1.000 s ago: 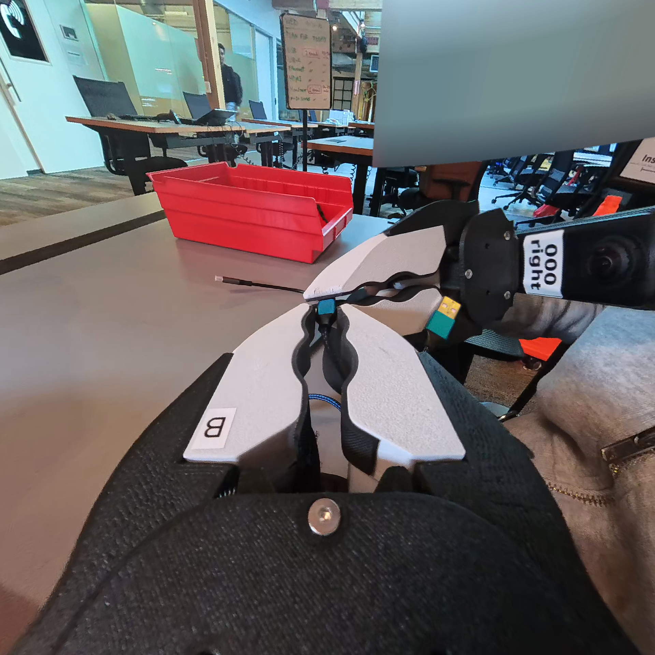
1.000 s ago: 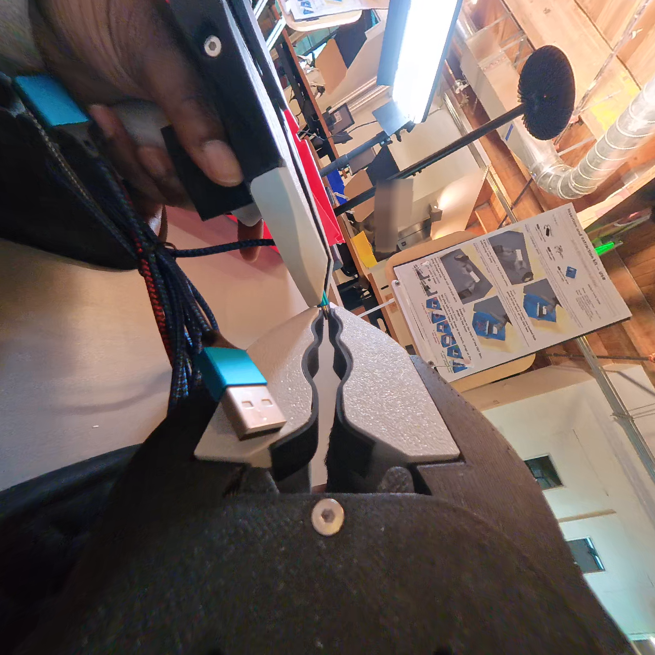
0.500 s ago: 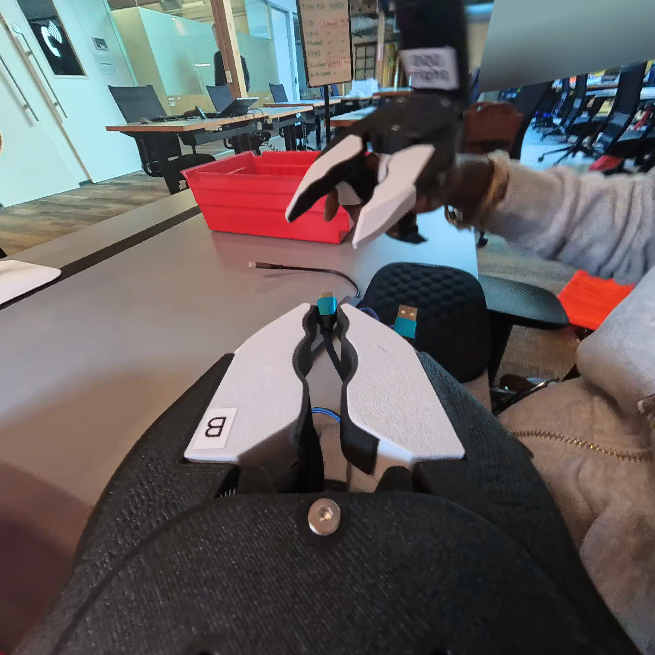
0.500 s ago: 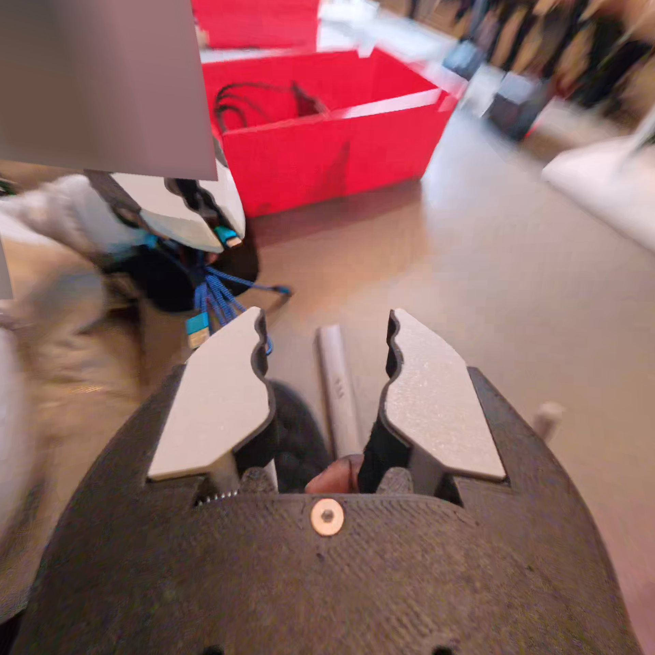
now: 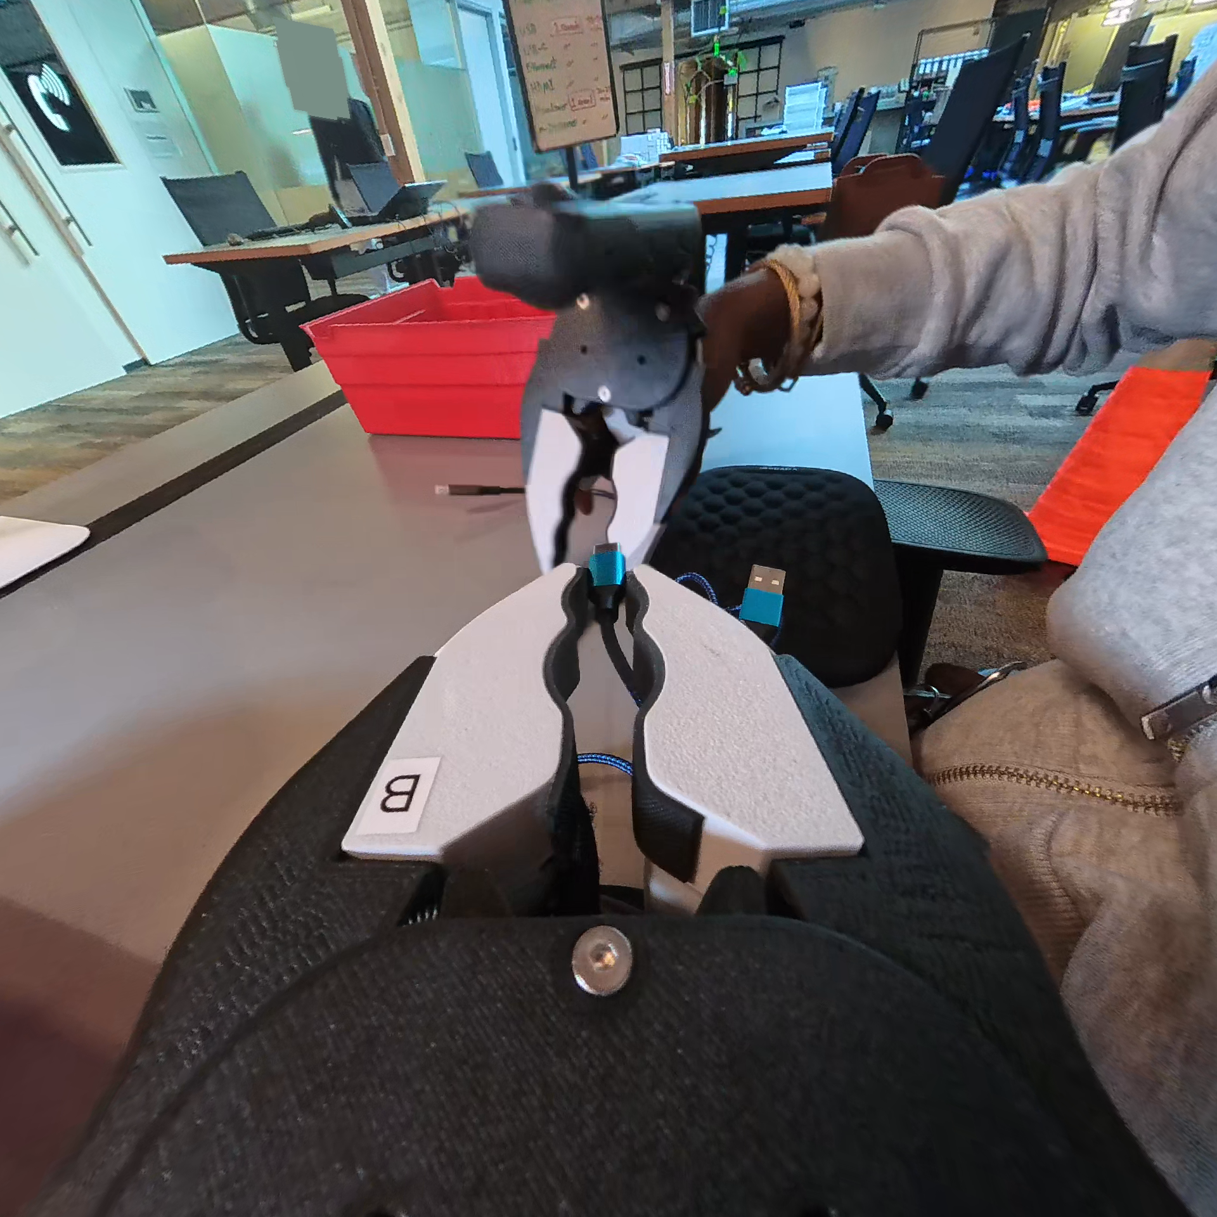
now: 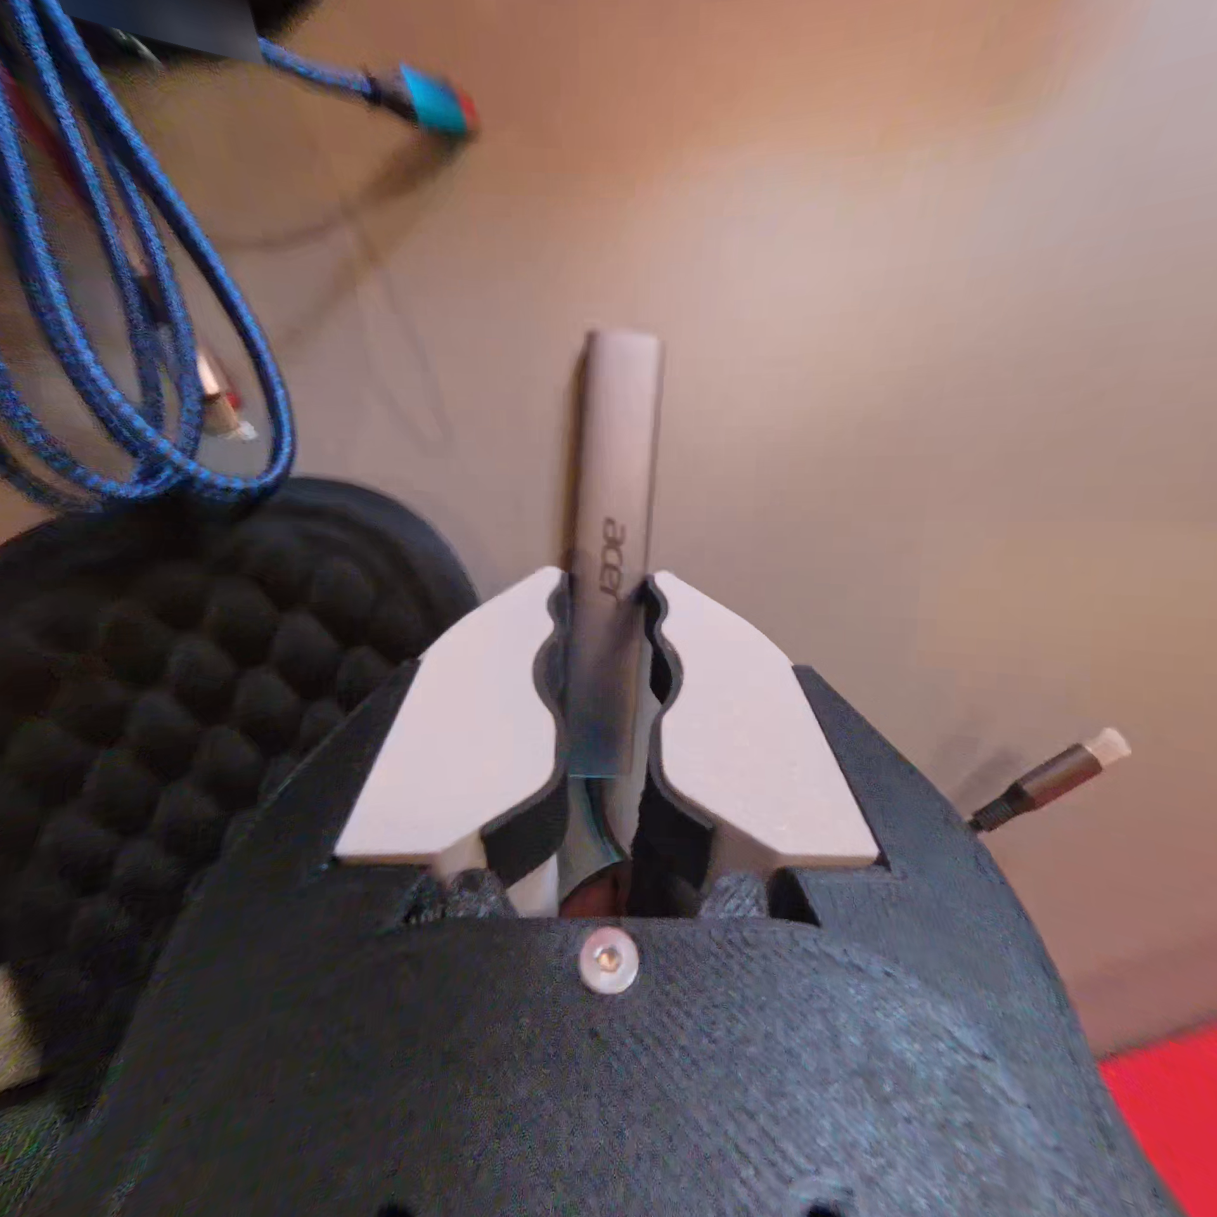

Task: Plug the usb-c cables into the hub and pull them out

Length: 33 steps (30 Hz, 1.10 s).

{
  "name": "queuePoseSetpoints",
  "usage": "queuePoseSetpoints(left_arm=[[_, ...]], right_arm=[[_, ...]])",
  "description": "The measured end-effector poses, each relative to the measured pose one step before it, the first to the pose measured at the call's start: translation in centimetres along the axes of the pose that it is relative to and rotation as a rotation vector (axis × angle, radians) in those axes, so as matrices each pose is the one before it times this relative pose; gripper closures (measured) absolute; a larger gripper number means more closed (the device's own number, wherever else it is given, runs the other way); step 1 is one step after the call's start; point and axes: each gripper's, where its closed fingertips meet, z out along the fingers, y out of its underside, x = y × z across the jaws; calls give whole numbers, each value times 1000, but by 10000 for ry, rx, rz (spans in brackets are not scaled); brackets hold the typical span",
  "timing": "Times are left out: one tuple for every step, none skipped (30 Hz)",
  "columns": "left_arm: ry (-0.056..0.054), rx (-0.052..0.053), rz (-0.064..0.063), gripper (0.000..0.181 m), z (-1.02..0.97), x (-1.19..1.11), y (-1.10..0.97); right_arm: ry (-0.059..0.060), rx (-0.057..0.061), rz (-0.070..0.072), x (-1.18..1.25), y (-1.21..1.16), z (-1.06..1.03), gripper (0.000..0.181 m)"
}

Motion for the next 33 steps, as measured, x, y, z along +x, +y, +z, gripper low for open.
queuePoseSetpoints(left_arm=[[-37, 38, -9, 171, -35, -42, -41], [-18, 45, 5, 171, -42, -21, -39], [-19, 50, 0, 171, -49, -22, -54], [-16, 55, -10, 171, -52, -25, -58], [-3, 56, 2, 171, -45, -4, -63], [-4, 49, 18, 171, -48, 5, -56], [-5, 28, 31, 171, -22, 30, -38], [-39, 5, 26, 171, 0, -28, -1], [-10, -8, 22, 170, 16, 2, 15], [16, -11, 16, 170, 4, 35, 11], [-8, 4, 8, 170, 0, -7, -6], [-14, 23, 4, 170, -19, -13, -27], [-6, 26, 8, 170, -32, 11, -32], [-6, 17, 20, 170, -20, 9, -23], [-17, 4, 34, 170, 0, 17, -12], [-9, -12, 39, 170, 12, 23, 16], [-7, -19, 35, 170, 6, 26, 15], [-14, -17, 23, 170, 18, -2, 14], [-3, -18, 5, 170, 26, 7, 27], [3, -13, -7, 170, 7, -7, 17], [11, -7, -14, 170, 18, -10, 11], [14, -3, -17, 170, -1, 0, 8], [17, 3, -11, 170, 0, 8, 0], [16, 4, -5, 170, -3, 12, -2], [22, 6, -6, 170, 3, 12, 6], [10, 6, -5, 170, -14, 11, -6], [8, 3, -5, 171, 0, -7, -1], [15, 3, -8, 170, 7, 17, 6], [16, 3, -9, 170, -1, 5, -1], [12, 5, -8, 170, -12, 6, -3], [6, 14, -5, 170, -9, 4, -16], [6, 9, 0, 170, -11, 2, 1], [-6, 3, 9, 171, -2, -4, -4]], right_arm=[[433, 54, -245, 166, -125, 109, 160], [224, -80, -75, 130, 76, -76, 160], [167, -130, 54, 251, 197, -304, 160], [180, -54, 218, 400, 93, -625, 160], [39, -56, 348, 251, 19, -938, 160], [-67, -84, 359, -16, -31, -1179, 160], [-81, -76, 275, -275, -72, -1251, 160], [-35, -94, 208, -460, 7, -1141, 160], [-65, -232, 175, -684, 254, -882, 160], [-81, -279, 147, -829, 447, -526, 160], [-102, -265, 230, -903, 548, -111, 160], [-172, -247, 286, -944, 639, 291, 160], [-218, -210, 259, -926, 660, 613, 161], [-174, -140, 233, -726, 594, 805, 161], [-50, -29, 193, -379, 395, 761, 160], [19, 148, 109, -54, 36, 319, 160], [-181, 138, 137, -66, -102, -130, 157], [-417, 202, 262, -191, -339, -432, 147], [-542, 222, 294, -255, -465, -571, 141], [-556, 92, 242, -188, -327, -573, 139], [-556, -66, 227, -95, -74, -466, 138], [-590, -193, 301, -28, 168, -297, 138], [-605, -231, 401, 87, 260, -74, 138], [-543, -205, 403, 185, 210, 105, 139], [-360, -149, 302, 304, 96, 235, 143], [-185, -165, 191, 382, 54, 343, 144], [-196, -266, 103, 211, 136, 421, 146], [-312, -247, 69, -54, 70, 417, 149], [-259, -171, 87, 21, -37, 304, 153], [-187, -119, 125, 173, -44, 197, 159], [-278, -60, 182, 55, -17, 171, 160], [-306, 12, 180, -56, -25, 147, 161], [-169, 71, 108, -40, -26, 83, 161]])
